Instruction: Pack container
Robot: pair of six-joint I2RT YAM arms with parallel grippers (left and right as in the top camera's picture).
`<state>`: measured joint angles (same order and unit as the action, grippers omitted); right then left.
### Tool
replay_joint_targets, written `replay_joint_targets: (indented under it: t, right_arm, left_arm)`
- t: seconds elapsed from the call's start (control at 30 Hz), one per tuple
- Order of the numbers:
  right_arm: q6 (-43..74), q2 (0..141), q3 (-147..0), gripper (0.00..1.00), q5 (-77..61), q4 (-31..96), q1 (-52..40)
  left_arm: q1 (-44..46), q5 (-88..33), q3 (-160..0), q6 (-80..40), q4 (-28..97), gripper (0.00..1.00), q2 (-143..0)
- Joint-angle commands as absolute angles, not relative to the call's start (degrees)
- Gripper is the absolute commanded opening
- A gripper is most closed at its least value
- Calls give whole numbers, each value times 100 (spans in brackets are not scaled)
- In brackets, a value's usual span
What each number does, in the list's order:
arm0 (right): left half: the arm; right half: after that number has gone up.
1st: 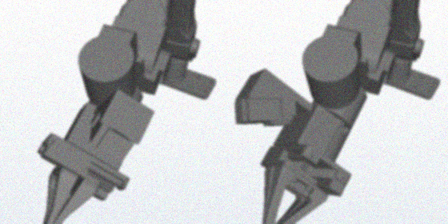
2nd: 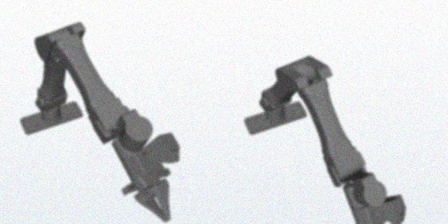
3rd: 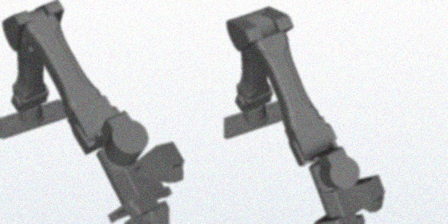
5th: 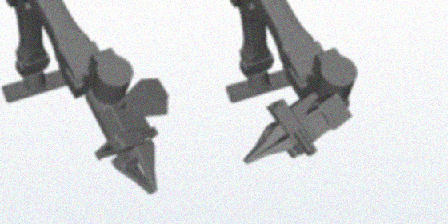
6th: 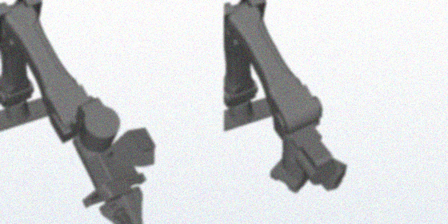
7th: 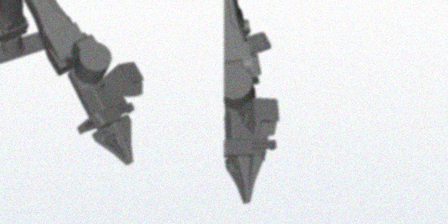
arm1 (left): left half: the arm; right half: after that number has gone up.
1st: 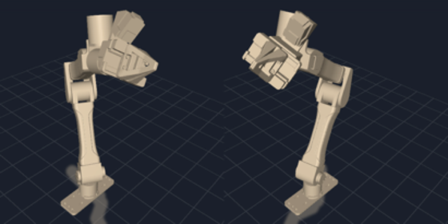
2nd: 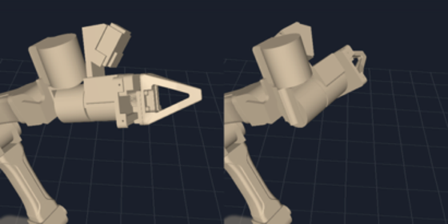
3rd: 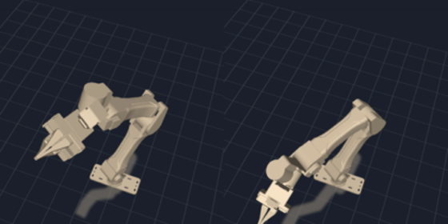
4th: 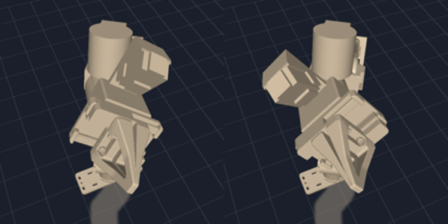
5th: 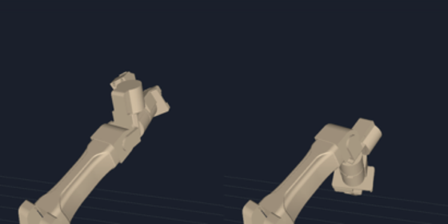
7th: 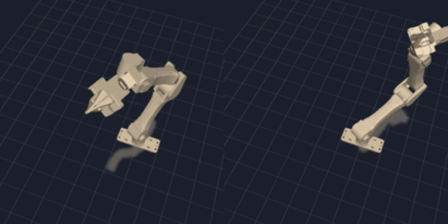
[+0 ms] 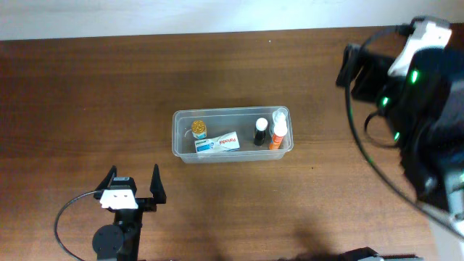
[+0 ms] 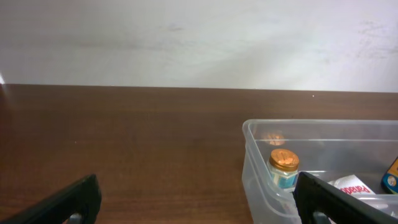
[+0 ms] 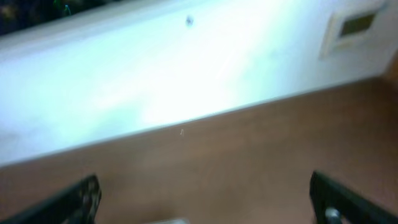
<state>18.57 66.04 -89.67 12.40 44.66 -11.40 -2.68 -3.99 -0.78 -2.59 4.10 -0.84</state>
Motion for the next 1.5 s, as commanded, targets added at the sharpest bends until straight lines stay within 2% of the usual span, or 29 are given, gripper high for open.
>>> replay_joint_targets:
  t: [0.0,0.2,0.43,0.67,0.8,1.0,1.47]
  right_arm:
    - [1820,5883,-7483,98,965,3697,-1190]
    - [1721,4429,-5142,98,681,2204,-923]
    - [1326,2504,-3050,98,150,832,-360]
    - [1151,978,-1597,98,10,375,-108]
    - [744,478,-989,98,-248,121,-99]
    - [744,16,-311,98,-235,-145,-99]
    - [620,19,-32,99,-244,102,-117]
  left_arm:
    - [-294,-320,-49,-150,438,99,-30]
    - [-294,-320,-49,-148,438,99,-30]
    - [-294,-320,-47,-150,438,99,-30]
    - [-294,-320,-49,-150,438,99,-30]
    - [-294,-320,-47,-150,440,99,-30]
    - [-294,-320,-47,-150,438,99,-30]
    - [-294,-320,-49,-150,438,99,-30]
